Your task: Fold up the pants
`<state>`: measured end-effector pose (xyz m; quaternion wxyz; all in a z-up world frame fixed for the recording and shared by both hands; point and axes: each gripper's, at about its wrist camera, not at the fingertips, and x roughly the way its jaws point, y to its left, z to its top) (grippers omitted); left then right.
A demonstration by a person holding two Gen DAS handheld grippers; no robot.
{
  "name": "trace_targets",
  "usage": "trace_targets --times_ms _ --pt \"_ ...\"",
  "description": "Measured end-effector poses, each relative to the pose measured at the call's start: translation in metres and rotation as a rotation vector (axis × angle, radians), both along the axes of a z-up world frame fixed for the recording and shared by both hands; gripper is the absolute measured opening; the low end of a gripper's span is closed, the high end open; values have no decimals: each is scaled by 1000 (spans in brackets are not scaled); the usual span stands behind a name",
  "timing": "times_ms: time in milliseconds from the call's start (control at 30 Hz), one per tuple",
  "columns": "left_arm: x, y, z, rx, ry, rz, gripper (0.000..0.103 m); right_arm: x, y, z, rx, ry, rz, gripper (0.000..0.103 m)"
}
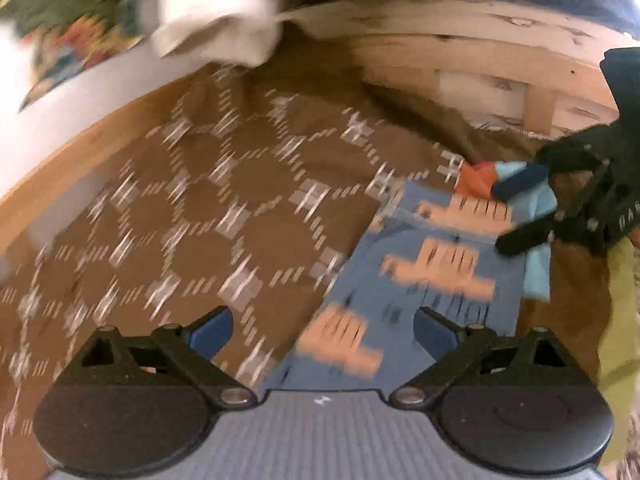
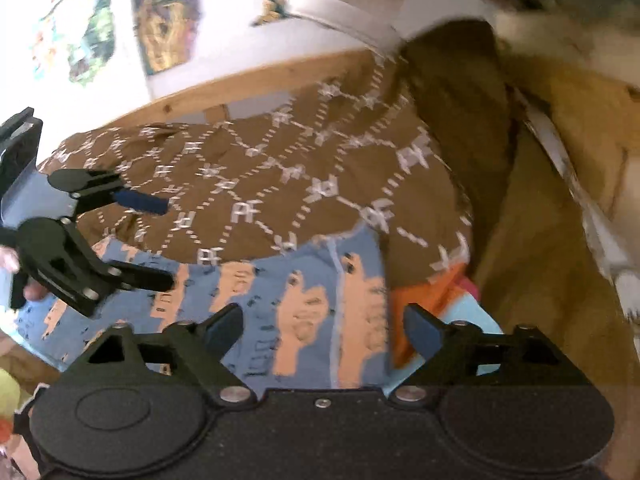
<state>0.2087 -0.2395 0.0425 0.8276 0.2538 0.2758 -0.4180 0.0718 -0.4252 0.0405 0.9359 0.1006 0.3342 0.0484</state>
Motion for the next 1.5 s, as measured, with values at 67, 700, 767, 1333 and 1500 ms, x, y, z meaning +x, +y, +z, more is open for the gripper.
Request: trace_targets --times_ms 67,700,767,1333,1500 --pt "6 -23 -3 -13 -19 -11 99 0 -7 -5 26 17 -16 79" --pt "51 -81 -52 88 -4 64 95 -4 -23 -11 194 105 39 77" --pt "49 -80 -50 87 -3 68 97 -10 -22 -11 222 100 30 77" --pt "66 -33 -7 -112 203 159 97 -22 19 -4 32 -19 -159 14" --pt "63 -14 13 -194 376 121 97 -20 63 1 -242 -47 -101 14"
